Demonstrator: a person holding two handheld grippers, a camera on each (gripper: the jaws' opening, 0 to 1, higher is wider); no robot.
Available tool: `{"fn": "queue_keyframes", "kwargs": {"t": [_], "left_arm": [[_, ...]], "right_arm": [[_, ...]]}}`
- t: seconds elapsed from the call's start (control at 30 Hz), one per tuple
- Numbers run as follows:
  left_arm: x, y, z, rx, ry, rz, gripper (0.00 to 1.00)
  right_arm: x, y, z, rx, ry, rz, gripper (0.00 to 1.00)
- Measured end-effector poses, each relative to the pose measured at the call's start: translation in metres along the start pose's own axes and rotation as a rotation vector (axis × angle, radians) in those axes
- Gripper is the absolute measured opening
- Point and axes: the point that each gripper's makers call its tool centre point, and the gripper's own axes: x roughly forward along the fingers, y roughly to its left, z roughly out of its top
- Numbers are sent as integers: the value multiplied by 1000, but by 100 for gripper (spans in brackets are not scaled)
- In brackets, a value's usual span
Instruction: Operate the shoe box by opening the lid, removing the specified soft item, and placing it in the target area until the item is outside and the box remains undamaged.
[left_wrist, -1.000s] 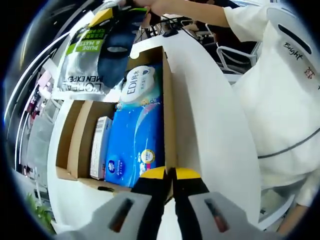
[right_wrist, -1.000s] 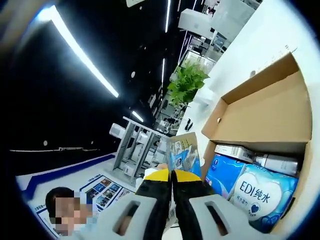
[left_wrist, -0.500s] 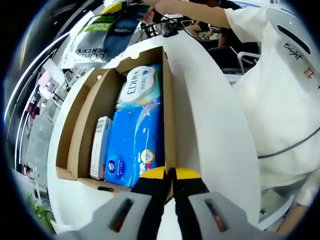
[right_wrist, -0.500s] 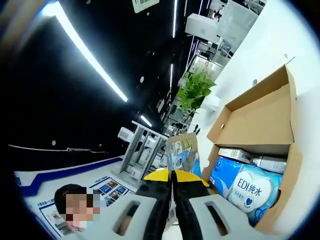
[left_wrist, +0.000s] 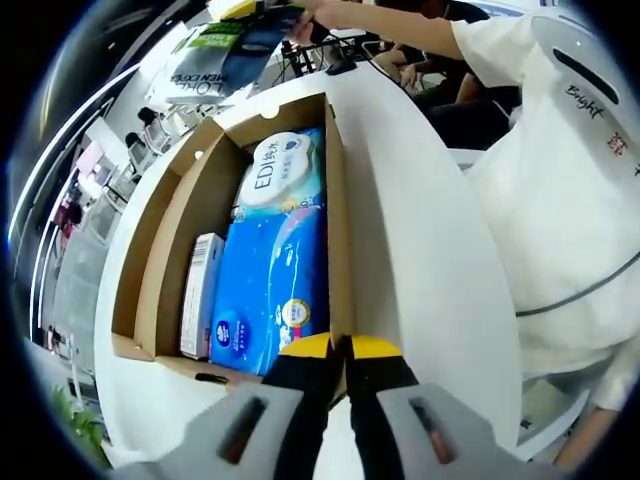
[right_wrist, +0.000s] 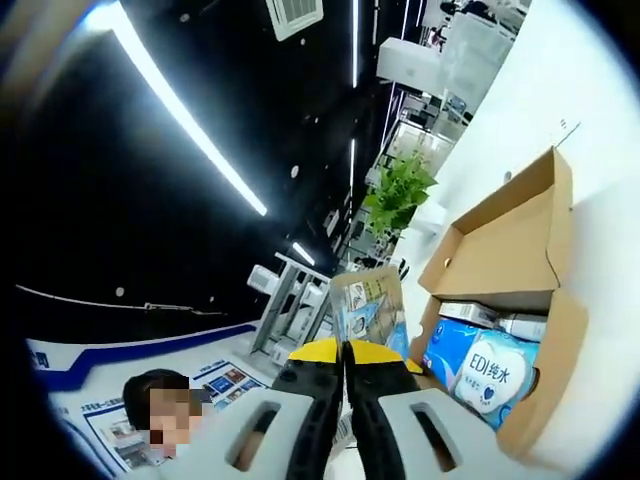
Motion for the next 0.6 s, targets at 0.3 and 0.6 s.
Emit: {"fn": "queue_keyframes", "kwargs": {"t": [0.3,0.6], "left_arm": [[0,0,0,2,-1,0,4],[0,-1,0,1,-7,1,4]], "right_arm": [[5,11,-8,-41,59,56,0],[0,9,-9,-52,65,69,0]]}}
